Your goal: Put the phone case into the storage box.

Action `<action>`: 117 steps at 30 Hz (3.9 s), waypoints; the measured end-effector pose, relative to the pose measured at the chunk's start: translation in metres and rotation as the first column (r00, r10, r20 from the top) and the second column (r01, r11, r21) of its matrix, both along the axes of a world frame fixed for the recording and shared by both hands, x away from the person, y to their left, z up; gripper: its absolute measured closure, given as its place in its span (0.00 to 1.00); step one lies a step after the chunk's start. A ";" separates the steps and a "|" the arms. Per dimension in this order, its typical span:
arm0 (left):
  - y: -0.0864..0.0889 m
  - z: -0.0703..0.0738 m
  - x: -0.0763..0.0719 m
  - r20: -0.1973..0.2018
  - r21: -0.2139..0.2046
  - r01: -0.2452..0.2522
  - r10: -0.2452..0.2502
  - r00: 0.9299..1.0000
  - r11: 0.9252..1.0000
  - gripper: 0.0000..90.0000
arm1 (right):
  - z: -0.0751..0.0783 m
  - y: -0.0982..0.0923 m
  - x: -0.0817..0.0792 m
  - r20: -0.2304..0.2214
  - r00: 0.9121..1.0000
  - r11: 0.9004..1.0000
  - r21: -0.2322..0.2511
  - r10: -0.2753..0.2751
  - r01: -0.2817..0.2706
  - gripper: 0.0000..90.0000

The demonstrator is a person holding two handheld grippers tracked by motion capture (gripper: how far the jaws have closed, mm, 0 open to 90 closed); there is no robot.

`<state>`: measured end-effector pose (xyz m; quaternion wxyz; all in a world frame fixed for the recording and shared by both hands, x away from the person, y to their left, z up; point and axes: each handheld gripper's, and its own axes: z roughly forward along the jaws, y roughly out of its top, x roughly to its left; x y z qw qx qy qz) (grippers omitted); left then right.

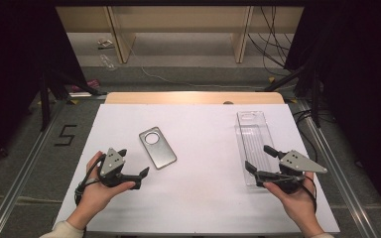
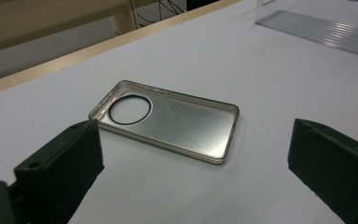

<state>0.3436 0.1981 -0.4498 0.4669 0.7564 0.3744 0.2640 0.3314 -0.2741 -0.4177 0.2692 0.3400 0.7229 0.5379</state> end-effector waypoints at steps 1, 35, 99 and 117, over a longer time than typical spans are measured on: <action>0.000 0.000 0.000 0.000 0.000 0.001 -0.001 1.000 1.000 0.03 | 0.001 0.003 0.001 0.000 1.000 1.000 0.000 0.004 -0.004 0.19; -0.018 0.010 0.005 -0.028 -0.074 0.015 -0.017 0.999 0.997 0.58 | 0.015 0.058 0.033 0.034 0.999 1.000 0.018 0.007 -0.008 0.28; -0.121 -0.040 0.097 -0.317 0.160 0.078 -0.023 0.948 0.984 1.00 | 0.012 0.037 0.022 -0.001 1.000 0.998 0.050 0.028 -0.028 0.18; -0.105 -0.038 0.089 -0.348 0.151 0.082 -0.025 0.937 0.985 1.00 | 0.006 0.025 0.023 -0.028 0.998 0.998 0.026 0.061 -0.060 0.18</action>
